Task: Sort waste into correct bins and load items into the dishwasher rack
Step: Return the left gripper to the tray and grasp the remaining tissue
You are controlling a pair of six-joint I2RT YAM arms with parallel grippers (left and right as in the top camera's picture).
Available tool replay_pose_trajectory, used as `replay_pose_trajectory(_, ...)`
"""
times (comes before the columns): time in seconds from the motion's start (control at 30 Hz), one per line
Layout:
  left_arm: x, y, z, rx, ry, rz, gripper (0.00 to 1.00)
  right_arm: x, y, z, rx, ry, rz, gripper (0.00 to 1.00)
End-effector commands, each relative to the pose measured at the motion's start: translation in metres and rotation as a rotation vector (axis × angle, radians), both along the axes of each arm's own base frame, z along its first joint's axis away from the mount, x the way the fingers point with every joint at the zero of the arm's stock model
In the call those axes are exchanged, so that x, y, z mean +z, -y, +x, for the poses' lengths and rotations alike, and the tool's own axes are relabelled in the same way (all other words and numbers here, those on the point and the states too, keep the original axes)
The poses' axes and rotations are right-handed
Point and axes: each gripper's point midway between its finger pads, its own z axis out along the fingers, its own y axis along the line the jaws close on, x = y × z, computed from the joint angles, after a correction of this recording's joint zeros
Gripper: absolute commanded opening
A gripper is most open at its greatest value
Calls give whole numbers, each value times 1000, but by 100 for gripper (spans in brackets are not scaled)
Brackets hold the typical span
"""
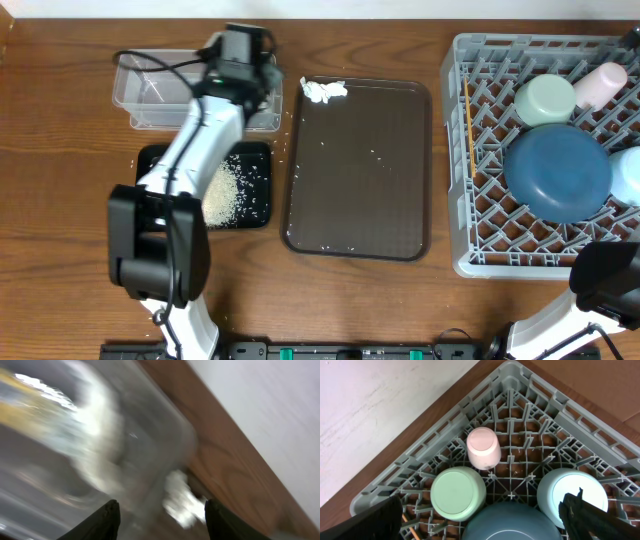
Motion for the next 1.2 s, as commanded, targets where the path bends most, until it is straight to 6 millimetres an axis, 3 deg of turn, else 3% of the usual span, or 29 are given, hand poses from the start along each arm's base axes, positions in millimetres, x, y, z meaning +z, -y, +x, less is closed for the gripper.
replay_pose_trajectory(0.0,30,57,-8,-192,99,45,57,-1,1,-1,-11,-1,2,99)
replay_pose_trajectory(0.1,35,92,-13,-256,157,94,62,-1,1,-1,-11,-1,2,99)
replay_pose_trajectory(0.23,34,100,-12,-181,204,206,62,-1,1,-1,-11,-1,2,99)
replay_pose_trajectory(0.33,27,109,-6,-159,221,177,63,-1,1,-1,-11,-1,2,99)
replay_pose_trajectory(0.5,1,109,8,-122,219,150,65,-1,1,-1,-11,-1,2,99)
replay_pose_trajectory(0.73,-52,98,31,-90,201,160,66,-1,1,-1,-11,-1,2,99)
replay_pose_trajectory(0.93,-84,93,33,-63,156,156,66,-1,1,-1,-11,-1,2,99)
replay_pose_trajectory(1.17,-105,92,31,-30,124,129,66,-1,1,-1,-11,-1,2,99)
